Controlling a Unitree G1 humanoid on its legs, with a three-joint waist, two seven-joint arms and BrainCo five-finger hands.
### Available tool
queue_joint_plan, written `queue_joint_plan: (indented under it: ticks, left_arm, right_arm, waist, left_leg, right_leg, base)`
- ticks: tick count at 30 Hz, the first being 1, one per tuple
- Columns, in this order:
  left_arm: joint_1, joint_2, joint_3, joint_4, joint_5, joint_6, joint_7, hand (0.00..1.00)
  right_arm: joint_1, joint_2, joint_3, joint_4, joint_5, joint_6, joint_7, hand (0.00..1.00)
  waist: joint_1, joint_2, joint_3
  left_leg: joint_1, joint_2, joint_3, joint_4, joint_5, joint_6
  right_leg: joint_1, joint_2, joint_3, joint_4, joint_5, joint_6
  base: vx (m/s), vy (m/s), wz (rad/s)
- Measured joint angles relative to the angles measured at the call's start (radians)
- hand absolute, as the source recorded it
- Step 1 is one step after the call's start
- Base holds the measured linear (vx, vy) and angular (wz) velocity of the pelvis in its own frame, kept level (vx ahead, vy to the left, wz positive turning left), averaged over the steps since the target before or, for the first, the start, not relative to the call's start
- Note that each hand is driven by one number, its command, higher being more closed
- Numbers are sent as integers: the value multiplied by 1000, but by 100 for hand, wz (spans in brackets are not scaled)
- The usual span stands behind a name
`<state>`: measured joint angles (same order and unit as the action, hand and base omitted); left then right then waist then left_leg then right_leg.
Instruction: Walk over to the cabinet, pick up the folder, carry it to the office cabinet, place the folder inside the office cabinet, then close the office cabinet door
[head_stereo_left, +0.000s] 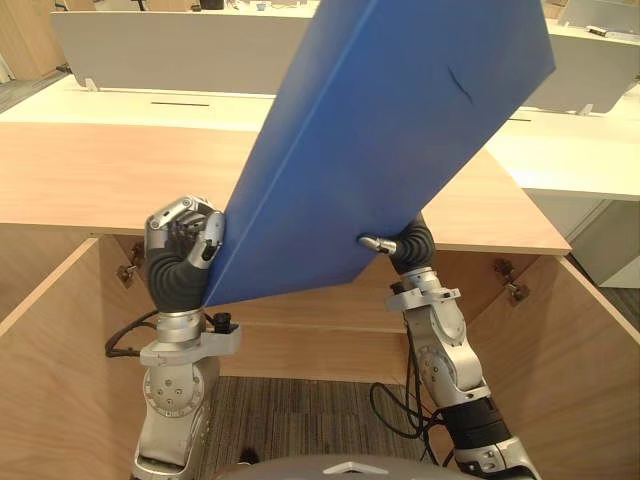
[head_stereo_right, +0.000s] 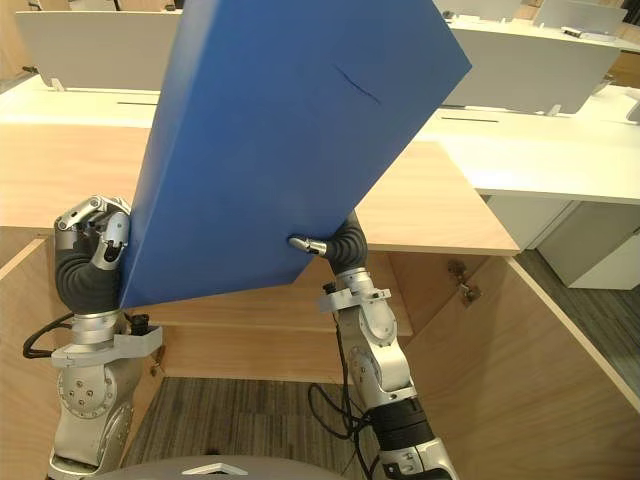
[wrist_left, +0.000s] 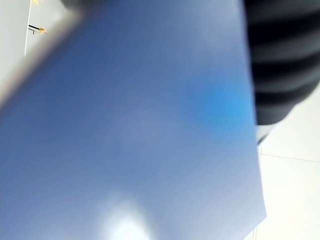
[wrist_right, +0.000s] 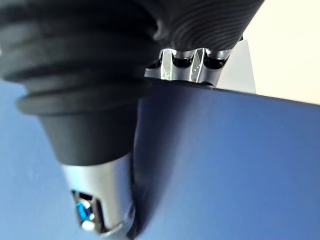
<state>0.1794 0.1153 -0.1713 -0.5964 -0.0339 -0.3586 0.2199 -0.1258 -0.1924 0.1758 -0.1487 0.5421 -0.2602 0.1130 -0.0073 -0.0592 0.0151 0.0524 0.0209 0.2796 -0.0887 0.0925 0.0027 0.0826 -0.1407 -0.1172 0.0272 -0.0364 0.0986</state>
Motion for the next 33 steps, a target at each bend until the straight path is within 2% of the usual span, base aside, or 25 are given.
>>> queue_joint_plan:
  ticks: [11, 19, 20, 26, 33]
  left_arm:
    - [1, -23, 41, 31, 18, 3, 17, 100]
    - [3, -49, 94, 50, 41, 4, 36, 100]
    - [4, -52, 112, 60, 41, 4, 37, 0]
    - [15, -83, 214, 60, 34, 3, 48, 0]
    - [29, -112, 351, 61, -159, -5, -17, 0]
  right_arm:
    - [41, 42, -6, -33, -27, -1, 10, 100]
    - [44, 108, -35, -33, -30, -1, 8, 100]
    - [44, 115, -47, -33, -30, -2, 6, 100]
    - [78, 159, -152, -33, -25, -7, -37, 100]
    - [90, 173, -225, -34, -20, -9, -37, 100]
  waist:
    - [-3, 6, -6]
    - [-5, 9, -8]
    - [-4, 9, -8]
    - [-4, 9, -8]
    - [-10, 10, -8]
  left_leg:
    - [-1, 0, -2, 0, 0, 0]
    - [-1, 0, -2, 0, 0, 0]
    - [-1, 0, -3, 0, 0, 0]
    - [-1, 0, -4, 0, 0, 0]
    - [-1, 0, -4, 0, -3, -4]
  right_leg:
    - [1, 0, -2, -1, 0, 0]
    - [1, 0, -3, -1, 0, 0]
    - [1, 0, -3, -1, 0, 0]
    - [2, 0, -5, -2, 0, 0]
    - [3, 0, -5, -3, 0, 0]
  base:
    - [0, 0, 0]
    - [0, 0, 0]
    - [0, 0, 0]
    - [0, 0, 0]
    - [0, 0, 0]
